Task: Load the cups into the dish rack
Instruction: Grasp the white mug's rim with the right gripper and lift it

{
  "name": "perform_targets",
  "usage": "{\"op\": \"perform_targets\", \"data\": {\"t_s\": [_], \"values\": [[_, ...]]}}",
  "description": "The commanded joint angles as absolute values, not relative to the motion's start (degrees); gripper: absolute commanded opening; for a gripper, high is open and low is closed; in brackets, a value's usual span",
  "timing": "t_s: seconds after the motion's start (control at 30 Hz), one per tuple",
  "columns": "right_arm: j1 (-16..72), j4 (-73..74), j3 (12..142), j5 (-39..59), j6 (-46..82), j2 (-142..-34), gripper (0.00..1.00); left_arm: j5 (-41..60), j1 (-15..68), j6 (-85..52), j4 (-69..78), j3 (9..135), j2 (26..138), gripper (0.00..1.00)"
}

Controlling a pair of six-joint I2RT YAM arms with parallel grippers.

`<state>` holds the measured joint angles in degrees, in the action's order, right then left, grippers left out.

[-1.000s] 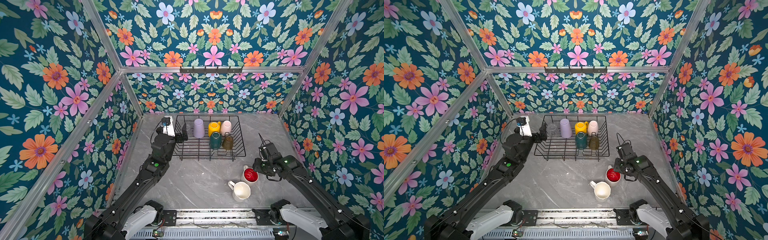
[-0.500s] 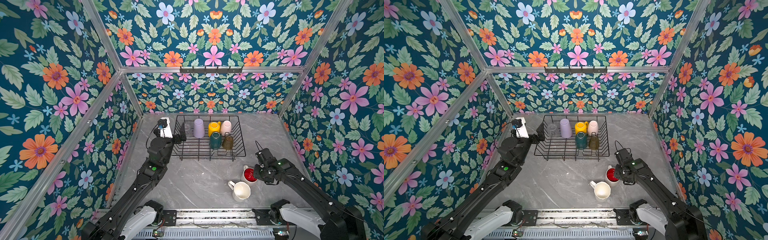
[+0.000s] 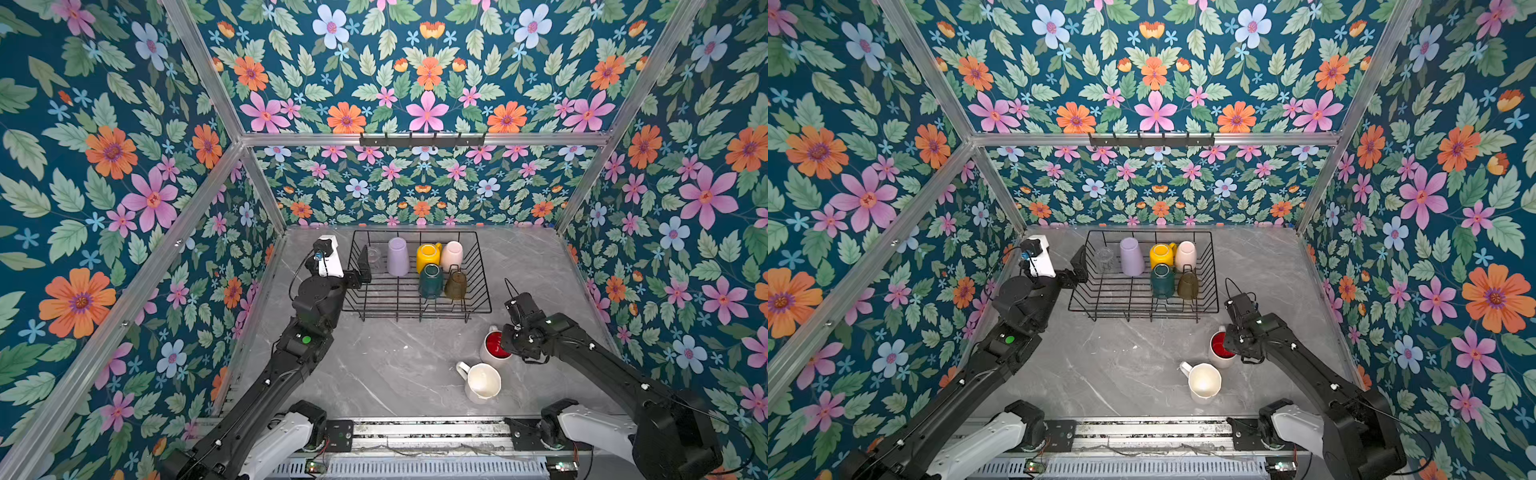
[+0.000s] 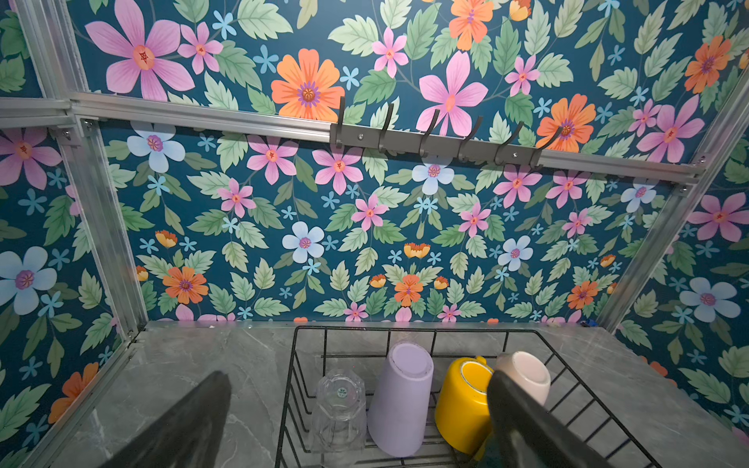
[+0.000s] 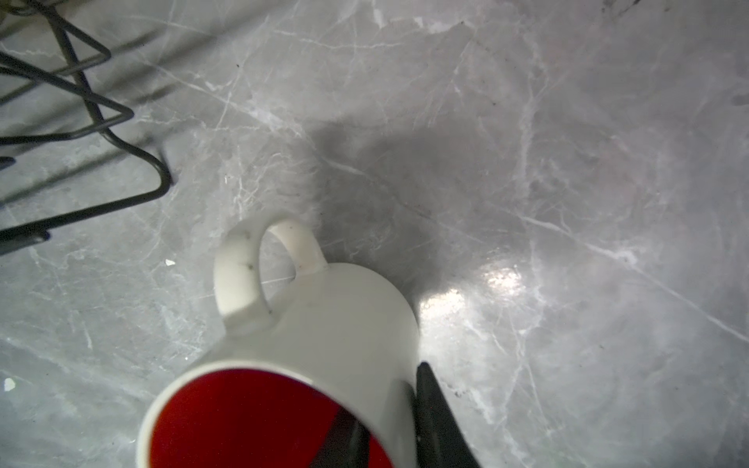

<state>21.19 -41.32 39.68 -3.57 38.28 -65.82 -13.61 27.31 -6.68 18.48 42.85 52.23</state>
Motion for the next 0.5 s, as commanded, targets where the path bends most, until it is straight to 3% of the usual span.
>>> {"op": "perform_targets", "data": {"t_s": [0.0,0.2,0.27,0.47], "values": [[21.2,-39.6,39.8,-5.4,37.5,-66.4,0.14,-13.9,27.2,-5.9,19.1,43.2,52.2,0.99],[21.2,-40.5,40.5,-6.7,36.4,-65.8,0.08,-14.3,27.2,-6.3,19.2,43.2,52.7,0.99],[21.2,-41.2,40.9,-7.0,36.0,-65.1,0.00,-15.7,27.2,-6.8,19.2,43.3,52.7,1.00],[20.7,-42.8,42.0,-7.4,35.0,-63.2,0.00,-17.4,27.2,-7.5,20.0,42.7,52.4,1.00]]}}
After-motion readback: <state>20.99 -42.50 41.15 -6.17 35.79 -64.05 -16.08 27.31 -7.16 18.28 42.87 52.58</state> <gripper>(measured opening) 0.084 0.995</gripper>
